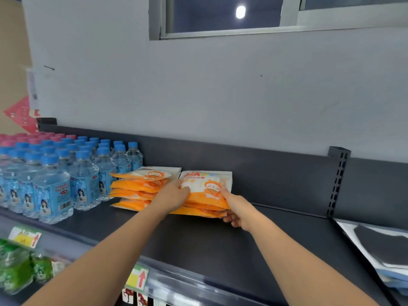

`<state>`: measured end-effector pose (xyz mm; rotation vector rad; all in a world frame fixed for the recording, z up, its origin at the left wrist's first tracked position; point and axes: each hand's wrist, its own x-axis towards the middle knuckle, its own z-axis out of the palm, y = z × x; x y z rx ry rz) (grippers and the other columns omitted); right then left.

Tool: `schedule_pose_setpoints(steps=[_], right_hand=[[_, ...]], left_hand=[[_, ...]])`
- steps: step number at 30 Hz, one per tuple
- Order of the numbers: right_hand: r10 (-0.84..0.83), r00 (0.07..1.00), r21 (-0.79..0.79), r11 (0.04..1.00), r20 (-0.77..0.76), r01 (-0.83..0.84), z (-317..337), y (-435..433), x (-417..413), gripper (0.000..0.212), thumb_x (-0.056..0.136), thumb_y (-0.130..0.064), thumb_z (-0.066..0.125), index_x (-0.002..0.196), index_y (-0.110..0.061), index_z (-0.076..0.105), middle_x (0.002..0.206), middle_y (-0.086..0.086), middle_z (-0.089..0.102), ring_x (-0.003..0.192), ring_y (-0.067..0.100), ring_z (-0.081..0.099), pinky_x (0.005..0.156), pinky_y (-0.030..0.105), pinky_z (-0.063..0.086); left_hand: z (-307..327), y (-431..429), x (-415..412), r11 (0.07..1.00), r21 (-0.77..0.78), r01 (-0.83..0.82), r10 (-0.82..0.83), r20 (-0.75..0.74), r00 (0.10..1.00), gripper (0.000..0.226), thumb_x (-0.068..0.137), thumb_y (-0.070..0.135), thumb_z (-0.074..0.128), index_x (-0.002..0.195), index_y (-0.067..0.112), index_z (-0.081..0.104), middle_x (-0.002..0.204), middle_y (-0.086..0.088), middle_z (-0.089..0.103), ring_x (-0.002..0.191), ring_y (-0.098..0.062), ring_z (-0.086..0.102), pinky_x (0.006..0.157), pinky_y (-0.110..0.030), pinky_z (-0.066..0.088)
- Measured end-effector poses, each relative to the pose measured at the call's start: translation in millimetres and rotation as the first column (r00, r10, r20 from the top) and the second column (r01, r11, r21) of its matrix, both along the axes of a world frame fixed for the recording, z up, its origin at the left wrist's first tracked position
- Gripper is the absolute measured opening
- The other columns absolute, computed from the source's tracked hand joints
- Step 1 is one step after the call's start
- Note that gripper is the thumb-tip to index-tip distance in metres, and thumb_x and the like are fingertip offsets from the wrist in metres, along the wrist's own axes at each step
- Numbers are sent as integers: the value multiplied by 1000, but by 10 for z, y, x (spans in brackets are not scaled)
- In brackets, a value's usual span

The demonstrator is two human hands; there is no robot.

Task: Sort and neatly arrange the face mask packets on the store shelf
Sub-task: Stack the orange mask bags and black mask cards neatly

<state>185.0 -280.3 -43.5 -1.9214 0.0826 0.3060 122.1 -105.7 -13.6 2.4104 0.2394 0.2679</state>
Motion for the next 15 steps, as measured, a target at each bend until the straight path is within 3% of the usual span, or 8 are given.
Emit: schedule_pose_setpoints(steps=[3,10,15], right_hand=[[-25,1000,-3,1000,-3,25,-43,122,8,71,89,-74,35,117,-13,57,89,10,66,65,18,55,52,24,38],[-110,994,-51,993,19,111,-70,289,-6,72,89,-76,32,112,-13,57,86,8,62,59,16,52,46,23,34],[-129,991,-88,987,33,131,-85,363,-6,80,86,-79,30,121,-12,56,104,9,65,78,21,57,53,28,42]], left_hand=[[-27,129,61,992,127,3,-3,-3,1000,54,101,35,34,151,16,28,153,-10,36,137,-27,38,108,-35,33],[-117,291,147,882,465,-71,37,81,996,53,98,50,30,142,21,41,129,-9,60,112,-26,59,89,-39,52],[-134,291,119,789,594,-157,68,170,983,52,97,56,33,132,22,51,131,-5,52,101,-22,62,72,-33,55]])
